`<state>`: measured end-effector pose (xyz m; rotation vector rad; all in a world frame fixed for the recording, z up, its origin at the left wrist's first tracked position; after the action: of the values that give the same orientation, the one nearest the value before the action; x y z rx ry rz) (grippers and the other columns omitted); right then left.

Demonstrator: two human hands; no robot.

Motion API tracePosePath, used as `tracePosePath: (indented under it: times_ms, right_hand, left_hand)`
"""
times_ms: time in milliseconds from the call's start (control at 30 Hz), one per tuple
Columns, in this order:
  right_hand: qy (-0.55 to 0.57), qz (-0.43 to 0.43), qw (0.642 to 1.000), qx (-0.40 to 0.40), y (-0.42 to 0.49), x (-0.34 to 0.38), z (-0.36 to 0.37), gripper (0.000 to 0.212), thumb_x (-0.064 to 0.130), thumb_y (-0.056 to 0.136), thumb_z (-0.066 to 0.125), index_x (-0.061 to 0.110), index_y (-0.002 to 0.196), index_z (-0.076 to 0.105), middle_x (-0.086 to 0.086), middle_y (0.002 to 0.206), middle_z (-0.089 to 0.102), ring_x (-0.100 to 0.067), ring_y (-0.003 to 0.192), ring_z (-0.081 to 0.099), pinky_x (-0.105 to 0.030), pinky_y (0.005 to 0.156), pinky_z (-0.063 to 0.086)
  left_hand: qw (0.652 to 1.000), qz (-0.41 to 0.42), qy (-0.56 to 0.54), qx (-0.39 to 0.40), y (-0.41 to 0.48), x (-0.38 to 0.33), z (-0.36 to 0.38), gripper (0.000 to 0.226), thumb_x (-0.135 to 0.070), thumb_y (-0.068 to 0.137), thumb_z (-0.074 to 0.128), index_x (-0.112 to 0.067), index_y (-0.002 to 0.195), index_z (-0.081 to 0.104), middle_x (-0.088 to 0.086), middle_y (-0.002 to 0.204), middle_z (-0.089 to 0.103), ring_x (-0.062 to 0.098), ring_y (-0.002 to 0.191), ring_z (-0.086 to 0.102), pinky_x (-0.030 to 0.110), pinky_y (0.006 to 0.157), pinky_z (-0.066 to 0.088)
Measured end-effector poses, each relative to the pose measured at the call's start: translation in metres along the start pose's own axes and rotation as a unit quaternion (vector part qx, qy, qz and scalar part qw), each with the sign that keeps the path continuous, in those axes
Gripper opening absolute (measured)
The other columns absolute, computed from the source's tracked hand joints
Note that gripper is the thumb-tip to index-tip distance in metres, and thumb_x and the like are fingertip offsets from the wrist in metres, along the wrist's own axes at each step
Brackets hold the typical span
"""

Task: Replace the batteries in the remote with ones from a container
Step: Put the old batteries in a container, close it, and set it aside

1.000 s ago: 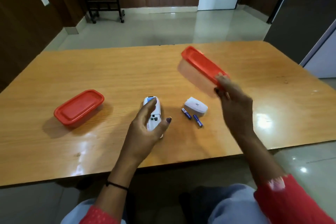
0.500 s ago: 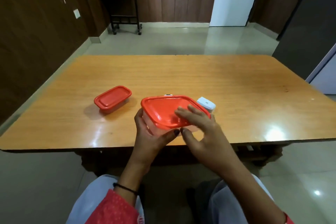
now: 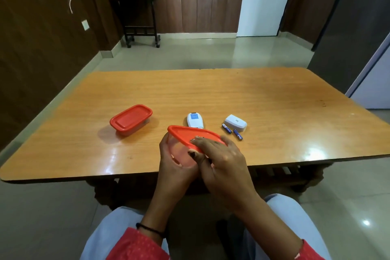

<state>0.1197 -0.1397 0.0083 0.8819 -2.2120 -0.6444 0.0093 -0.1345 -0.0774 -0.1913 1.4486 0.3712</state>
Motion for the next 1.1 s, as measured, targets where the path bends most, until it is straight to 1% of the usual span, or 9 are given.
tracePosePath:
  times_ms: [167,267,367,467,600,700,867,1033,1100]
  right_hand:
    - [0.058,0.058,0.996,-0.024,0.001,-0.016,-0.009,0.036,0.038,0.089,0.046,0.017,0.105,0.069,0.0,0.091,0.075,-0.011,0.085,0.059,-0.016,0.069,0.039]
    - [0.084,0.08,0.993,-0.01,0.006,-0.022,-0.007,0.037,0.042,0.09,0.042,0.019,0.101,0.07,0.0,0.078,0.073,-0.013,0.066,0.063,-0.026,0.057,0.044]
    - [0.119,0.163,0.976,-0.077,0.021,-0.063,-0.024,0.036,0.041,0.091,0.044,0.017,0.075,0.065,0.003,0.058,0.062,-0.015,0.054,0.058,-0.036,0.052,0.044]
    - [0.167,0.239,0.945,-0.145,0.043,-0.122,-0.052,0.049,0.048,0.092,0.045,0.007,0.072,0.063,-0.013,0.065,0.068,-0.033,0.062,0.065,-0.051,0.053,0.052]
    - [0.171,0.289,0.923,-0.19,0.05,-0.168,-0.081,0.044,0.04,0.096,0.045,0.018,0.058,0.052,0.002,0.05,0.046,-0.013,0.045,0.039,-0.029,0.044,0.03]
    - [0.187,0.42,0.848,-0.265,0.016,-0.229,-0.092,0.04,0.041,0.097,0.041,0.02,0.065,0.053,0.005,0.055,0.042,-0.011,0.054,0.038,-0.027,0.05,0.028]
    - [0.333,0.639,0.6,-0.349,-0.08,-0.311,-0.068,0.032,0.03,0.099,0.043,0.003,0.109,0.056,-0.01,0.092,0.061,-0.024,0.077,0.061,-0.032,0.054,0.05]
    - [0.432,0.616,0.528,-0.394,-0.1,-0.337,-0.054,0.032,0.008,0.096,0.05,-0.002,0.125,0.043,-0.022,0.122,0.052,-0.03,0.077,0.064,-0.038,0.066,0.06]
    - [0.45,0.607,0.518,-0.4,-0.102,-0.346,-0.052,0.039,0.001,0.094,0.05,-0.002,0.132,0.039,-0.023,0.123,0.051,-0.03,0.076,0.066,-0.039,0.067,0.06]
  left_hand:
    - [1.0,0.008,-0.006,-0.002,0.004,0.001,0.004,0.094,-0.013,0.059,0.086,-0.028,0.136,0.035,-0.002,0.123,0.059,0.005,0.103,0.064,0.012,0.066,0.051]
    - [1.0,-0.002,-0.004,-0.013,0.009,0.005,0.004,0.1,-0.035,0.046,0.084,-0.028,0.134,0.036,0.004,0.133,0.054,0.014,0.113,0.059,0.013,0.068,0.051]
    - [1.0,0.016,0.017,0.013,0.006,0.001,0.006,0.102,-0.018,0.05,0.089,-0.029,0.135,0.034,-0.002,0.136,0.048,0.008,0.118,0.055,0.014,0.075,0.052]
    - [0.999,0.024,0.001,0.048,0.002,0.001,0.011,0.102,-0.012,0.052,0.088,-0.029,0.137,0.033,-0.012,0.132,0.049,0.004,0.117,0.056,0.024,0.084,0.053]
    - [0.998,0.003,-0.053,0.046,0.005,0.005,0.013,0.088,-0.027,0.047,0.085,-0.039,0.123,0.042,-0.019,0.116,0.062,0.01,0.114,0.06,0.031,0.085,0.054]
    - [0.994,-0.02,-0.1,0.025,0.006,0.011,0.01,0.109,-0.048,0.034,0.089,-0.033,0.129,0.039,-0.012,0.118,0.061,0.005,0.11,0.061,0.023,0.08,0.054]
    - [0.995,-0.035,-0.084,0.032,0.008,0.036,0.024,0.112,-0.049,0.037,0.09,-0.024,0.133,0.038,0.004,0.129,0.055,0.014,0.116,0.058,0.019,0.08,0.052]
    - [0.997,0.049,-0.015,0.049,0.019,0.027,0.089,0.106,-0.016,0.059,0.086,-0.032,0.141,0.021,-0.028,0.138,0.031,-0.006,0.121,0.046,0.02,0.096,0.048]
    - [0.996,0.064,0.005,0.065,0.029,0.029,0.126,0.097,-0.012,0.059,0.086,-0.033,0.134,0.028,-0.017,0.135,0.036,-0.008,0.119,0.046,0.022,0.098,0.048]
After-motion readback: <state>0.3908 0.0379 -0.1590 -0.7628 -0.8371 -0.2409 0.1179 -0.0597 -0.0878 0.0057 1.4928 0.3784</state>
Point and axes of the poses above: each hand's wrist, its own y-axis towards the middle knuckle, its own z-axis out of the palm, x = y × z, the point moved 10 cm from there along y, towards the middle knuckle
